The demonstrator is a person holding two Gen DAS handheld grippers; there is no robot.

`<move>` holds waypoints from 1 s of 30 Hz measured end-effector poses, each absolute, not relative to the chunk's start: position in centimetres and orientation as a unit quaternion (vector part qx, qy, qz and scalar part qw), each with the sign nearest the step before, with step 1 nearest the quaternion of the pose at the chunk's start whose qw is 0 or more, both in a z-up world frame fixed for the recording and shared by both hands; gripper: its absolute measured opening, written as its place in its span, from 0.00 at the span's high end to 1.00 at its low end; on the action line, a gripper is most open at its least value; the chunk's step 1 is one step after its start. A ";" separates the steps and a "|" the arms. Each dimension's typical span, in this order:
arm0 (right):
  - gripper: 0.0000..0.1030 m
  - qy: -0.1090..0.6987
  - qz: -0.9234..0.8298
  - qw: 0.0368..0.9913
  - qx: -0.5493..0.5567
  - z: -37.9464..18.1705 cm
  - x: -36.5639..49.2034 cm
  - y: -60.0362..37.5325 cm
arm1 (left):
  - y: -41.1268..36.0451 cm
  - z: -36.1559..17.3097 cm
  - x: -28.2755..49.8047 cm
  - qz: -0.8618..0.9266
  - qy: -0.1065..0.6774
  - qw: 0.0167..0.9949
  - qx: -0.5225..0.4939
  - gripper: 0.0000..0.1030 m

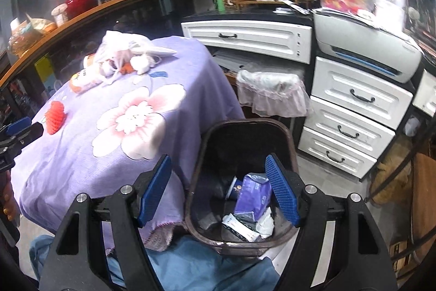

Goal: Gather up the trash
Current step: 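Move both tools back to the table, left tool toward the orange mesh net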

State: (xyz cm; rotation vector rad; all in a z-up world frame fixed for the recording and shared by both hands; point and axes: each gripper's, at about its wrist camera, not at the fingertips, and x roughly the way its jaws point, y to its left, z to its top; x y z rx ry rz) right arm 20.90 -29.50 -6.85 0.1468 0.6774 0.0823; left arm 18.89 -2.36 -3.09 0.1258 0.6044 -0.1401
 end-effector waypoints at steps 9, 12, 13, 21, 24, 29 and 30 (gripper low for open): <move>0.30 0.316 0.072 0.944 0.060 -4.9 21.7 -26.7 | 4.2 -3.4 20.0 0.024 0.310 0.950 0.036 0.07; 0.30 0.313 0.080 0.945 0.053 -4.4 22.1 -25.8 | 5.6 -3.5 20.9 0.039 0.317 0.947 0.032 0.06; 0.30 0.312 0.084 0.945 0.050 -4.2 22.3 -25.4 | 6.0 -3.6 21.6 0.043 0.322 0.945 0.033 0.06; 0.30 0.305 0.114 0.945 0.039 -2.7 23.8 -23.6 | 7.6 -5.2 26.8 0.050 0.368 0.928 0.027 0.13; 0.30 0.308 0.125 0.942 0.036 -2.3 24.9 -22.8 | 7.9 -5.9 28.7 0.049 0.388 0.920 0.026 0.25; 0.30 0.322 0.144 0.935 0.034 -2.4 27.1 -21.7 | 8.8 -6.7 30.2 0.057 0.402 0.914 0.014 0.67; 0.30 0.324 0.149 0.933 0.034 -2.4 27.6 -21.5 | 9.1 -6.8 30.3 0.056 0.403 0.914 0.005 0.70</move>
